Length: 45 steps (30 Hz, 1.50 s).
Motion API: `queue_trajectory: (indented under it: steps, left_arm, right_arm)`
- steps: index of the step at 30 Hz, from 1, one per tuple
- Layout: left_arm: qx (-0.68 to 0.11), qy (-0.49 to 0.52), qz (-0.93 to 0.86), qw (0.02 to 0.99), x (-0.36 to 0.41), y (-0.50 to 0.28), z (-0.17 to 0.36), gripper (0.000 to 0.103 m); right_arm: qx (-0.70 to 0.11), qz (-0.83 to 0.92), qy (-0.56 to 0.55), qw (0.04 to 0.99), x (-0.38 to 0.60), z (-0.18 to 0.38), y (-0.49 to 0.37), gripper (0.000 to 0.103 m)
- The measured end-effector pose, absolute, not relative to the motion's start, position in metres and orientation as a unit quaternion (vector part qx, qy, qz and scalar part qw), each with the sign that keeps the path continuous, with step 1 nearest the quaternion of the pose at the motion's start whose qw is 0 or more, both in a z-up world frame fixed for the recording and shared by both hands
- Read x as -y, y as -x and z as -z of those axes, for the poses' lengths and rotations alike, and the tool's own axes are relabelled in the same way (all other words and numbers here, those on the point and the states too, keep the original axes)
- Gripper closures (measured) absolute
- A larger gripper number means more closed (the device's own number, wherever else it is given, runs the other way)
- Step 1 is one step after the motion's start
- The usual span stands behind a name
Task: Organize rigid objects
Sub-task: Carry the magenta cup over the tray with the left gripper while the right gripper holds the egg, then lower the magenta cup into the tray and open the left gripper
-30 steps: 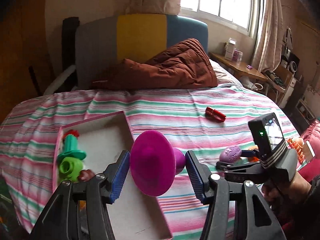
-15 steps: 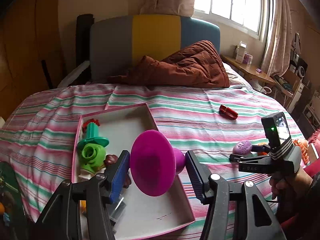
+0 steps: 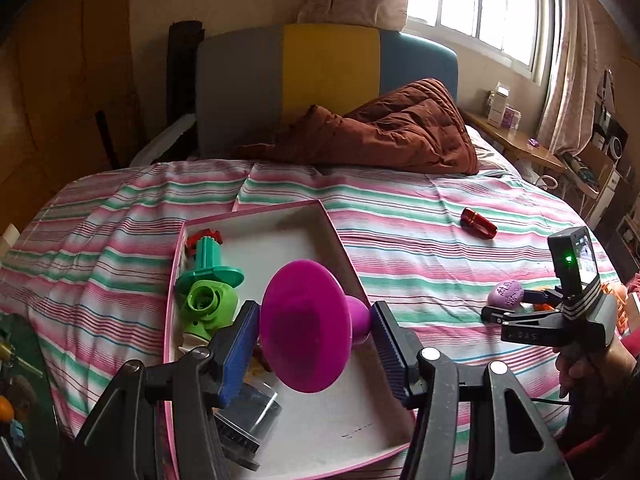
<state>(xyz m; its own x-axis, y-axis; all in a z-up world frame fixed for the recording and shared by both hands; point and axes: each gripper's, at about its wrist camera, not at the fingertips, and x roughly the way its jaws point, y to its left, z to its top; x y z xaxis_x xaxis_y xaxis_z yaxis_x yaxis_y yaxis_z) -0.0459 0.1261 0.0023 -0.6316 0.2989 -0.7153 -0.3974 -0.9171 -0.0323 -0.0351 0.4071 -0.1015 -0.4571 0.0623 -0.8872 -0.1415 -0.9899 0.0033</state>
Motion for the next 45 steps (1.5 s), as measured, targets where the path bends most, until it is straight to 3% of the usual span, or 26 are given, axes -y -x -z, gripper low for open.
queue_trajectory:
  steps: [15, 21, 40, 45]
  left_arm:
    - [-0.068, 0.395, -0.897, 0.186, -0.120, 0.093, -0.002, 0.046]
    - [-0.004, 0.435, -0.879, 0.194, -0.109, 0.150, -0.002, 0.046]
    - [-0.075, 0.490, -0.857, 0.139, -0.134, 0.226, 0.067, 0.045]
    - [-0.071, 0.474, -0.867, 0.134, -0.127, 0.217, 0.059, 0.037]
  right_arm:
    - [-0.037, -0.853, 0.518, 0.060, -0.406, 0.102, 0.037, 0.026]
    - [-0.037, -0.853, 0.518, 0.060, -0.406, 0.101, 0.038, 0.026]
    - [-0.039, -0.853, 0.518, 0.059, -0.404, 0.101, 0.038, 0.026]
    - [-0.039, -0.853, 0.518, 0.059, -0.405, 0.101, 0.038, 0.026]
